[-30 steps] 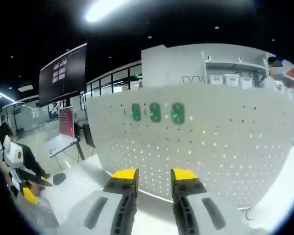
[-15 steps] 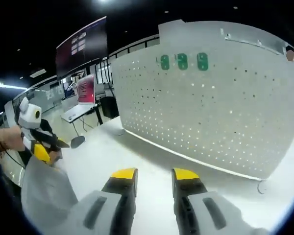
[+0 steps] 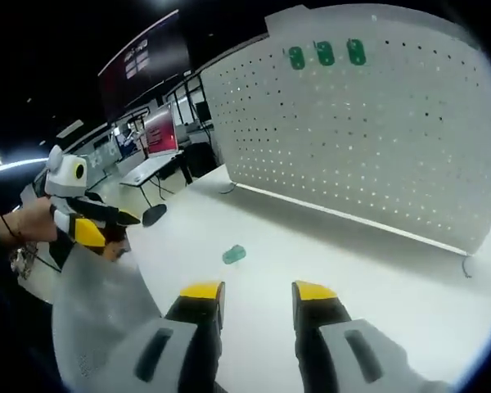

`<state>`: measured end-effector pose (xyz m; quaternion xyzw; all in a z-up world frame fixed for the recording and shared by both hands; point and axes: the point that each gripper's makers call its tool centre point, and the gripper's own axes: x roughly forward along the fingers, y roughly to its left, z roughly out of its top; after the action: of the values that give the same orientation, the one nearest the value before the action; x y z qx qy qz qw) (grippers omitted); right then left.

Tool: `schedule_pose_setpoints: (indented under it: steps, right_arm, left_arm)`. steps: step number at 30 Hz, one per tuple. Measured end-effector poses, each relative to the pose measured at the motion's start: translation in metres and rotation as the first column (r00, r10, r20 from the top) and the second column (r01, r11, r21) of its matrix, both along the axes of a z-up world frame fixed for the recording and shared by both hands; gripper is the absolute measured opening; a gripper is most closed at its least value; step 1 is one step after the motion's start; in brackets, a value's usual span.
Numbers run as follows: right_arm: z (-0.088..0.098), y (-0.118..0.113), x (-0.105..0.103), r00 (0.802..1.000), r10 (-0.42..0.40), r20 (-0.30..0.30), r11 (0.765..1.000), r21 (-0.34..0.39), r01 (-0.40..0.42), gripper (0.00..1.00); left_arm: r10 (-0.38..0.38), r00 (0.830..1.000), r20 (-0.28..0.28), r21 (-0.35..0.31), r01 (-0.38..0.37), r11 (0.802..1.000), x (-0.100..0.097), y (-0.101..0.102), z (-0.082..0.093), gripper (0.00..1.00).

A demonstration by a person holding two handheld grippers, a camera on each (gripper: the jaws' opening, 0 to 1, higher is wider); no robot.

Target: Insert the hook assembly into the mounting plate slot until the hook locks in place.

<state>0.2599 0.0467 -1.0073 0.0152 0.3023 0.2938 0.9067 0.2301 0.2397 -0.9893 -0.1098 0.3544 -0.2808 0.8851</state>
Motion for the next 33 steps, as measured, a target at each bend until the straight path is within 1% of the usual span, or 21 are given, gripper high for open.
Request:
schedule_pose_setpoints:
  steps: [4,7,13,18,24,27,31,33]
  right_arm:
    - [-0.005,0.001,-0.008,1.000,0.006,-0.012,1.000,0.001,-0.006,0.30]
    - [-0.012,0.000,-0.017,0.999,0.011,-0.037,1.000,0.005,-0.011,0.30]
    - [-0.025,-0.002,-0.033,0.997,0.017,-0.070,1.000,-0.009,-0.018,0.32]
    - [-0.033,-0.004,-0.043,0.995,0.009,-0.102,1.000,-0.009,-0.010,0.34]
    - [-0.039,-0.002,-0.052,0.992,0.017,-0.125,1.000,-0.019,-0.020,0.36]
    - [-0.039,-0.001,-0.055,0.993,0.022,-0.118,0.999,-0.028,-0.025,0.35]
    - [-0.045,0.003,-0.058,0.988,0.027,-0.152,0.999,-0.021,-0.031,0.39]
    - [-0.046,0.006,-0.057,0.988,0.030,-0.152,0.999,-0.021,-0.034,0.39]
  left_arm:
    - [0.001,1.000,-0.020,0.009,0.000,1.000,-0.004,0.004,-0.004,0.92]
    - [-0.003,0.999,-0.037,0.021,0.004,1.000,-0.008,0.006,-0.009,0.93]
    - [-0.014,0.999,-0.048,0.025,0.015,1.000,-0.013,0.006,-0.013,0.94]
    - [-0.023,0.998,-0.053,0.037,0.025,0.999,-0.014,0.006,-0.015,0.97]
    - [-0.030,0.998,-0.060,0.048,0.033,0.998,-0.016,0.008,-0.018,0.97]
    - [-0.033,0.997,-0.066,0.053,0.036,0.998,-0.017,0.009,-0.020,0.98]
    - [-0.029,0.997,-0.074,0.044,0.033,0.998,-0.019,0.009,-0.022,0.99]
    - [-0.031,0.996,-0.083,0.046,0.035,0.998,-0.020,0.010,-0.024,0.99]
